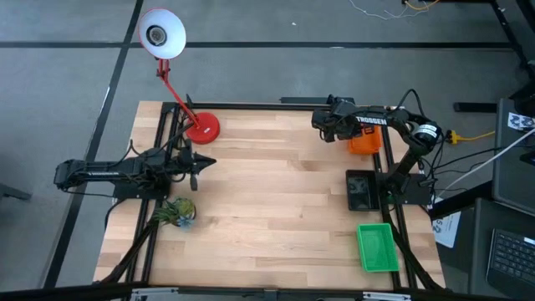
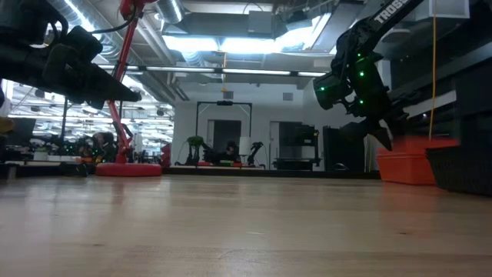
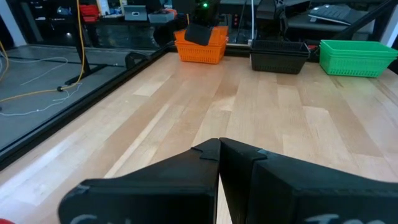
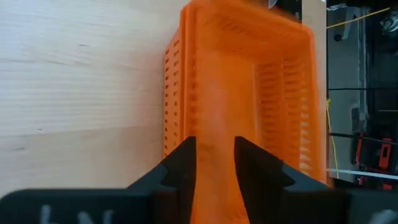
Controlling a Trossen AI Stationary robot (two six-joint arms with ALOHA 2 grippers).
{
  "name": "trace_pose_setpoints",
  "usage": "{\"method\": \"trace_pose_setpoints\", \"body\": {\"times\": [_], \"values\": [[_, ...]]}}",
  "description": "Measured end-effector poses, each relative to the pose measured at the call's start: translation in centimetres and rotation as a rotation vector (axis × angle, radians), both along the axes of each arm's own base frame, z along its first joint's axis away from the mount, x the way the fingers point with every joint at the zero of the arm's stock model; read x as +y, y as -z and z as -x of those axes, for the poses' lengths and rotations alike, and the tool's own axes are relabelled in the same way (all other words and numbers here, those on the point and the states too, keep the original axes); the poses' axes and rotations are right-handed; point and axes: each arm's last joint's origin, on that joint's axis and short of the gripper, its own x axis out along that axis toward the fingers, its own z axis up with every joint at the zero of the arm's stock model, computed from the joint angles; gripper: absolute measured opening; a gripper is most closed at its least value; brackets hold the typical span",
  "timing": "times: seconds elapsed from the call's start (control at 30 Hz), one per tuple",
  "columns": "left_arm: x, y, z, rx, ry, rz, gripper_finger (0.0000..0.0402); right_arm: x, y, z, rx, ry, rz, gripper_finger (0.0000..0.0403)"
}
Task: Stack baskets by color
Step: Stack the bottom orange bin on the top orange bin, then adjust the stacked black bins
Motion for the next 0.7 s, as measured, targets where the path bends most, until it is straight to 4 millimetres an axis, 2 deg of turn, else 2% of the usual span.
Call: {"method": "trace_pose_setpoints", "body": {"times": [0.2, 0.37, 0.57, 0.7], "values": [[0.0, 0.0, 0.0, 0.0, 0.0, 0.0, 0.0, 0.0, 0.0, 0.0, -0.003, 0.007, 0.004, 0.0131], [0.0, 0.0, 0.0, 0.002, 0.001, -0.005, 0.0, 0.1, -0.7, -0.6, -0.025, -0.003, 0.006, 0.0131], [0.0, 0.0, 0.0, 0.001, 0.0, -0.005, 0.0, 1.1, -2.8, -3.2, -0.146, -0.079, -0.028, 0.0128], [0.0, 0.0, 0.0, 0.001, 0.0, -0.006, 0.0, 3.7, -3.7, -5.3, -0.25, -0.224, -0.206, 0.0128]]}}
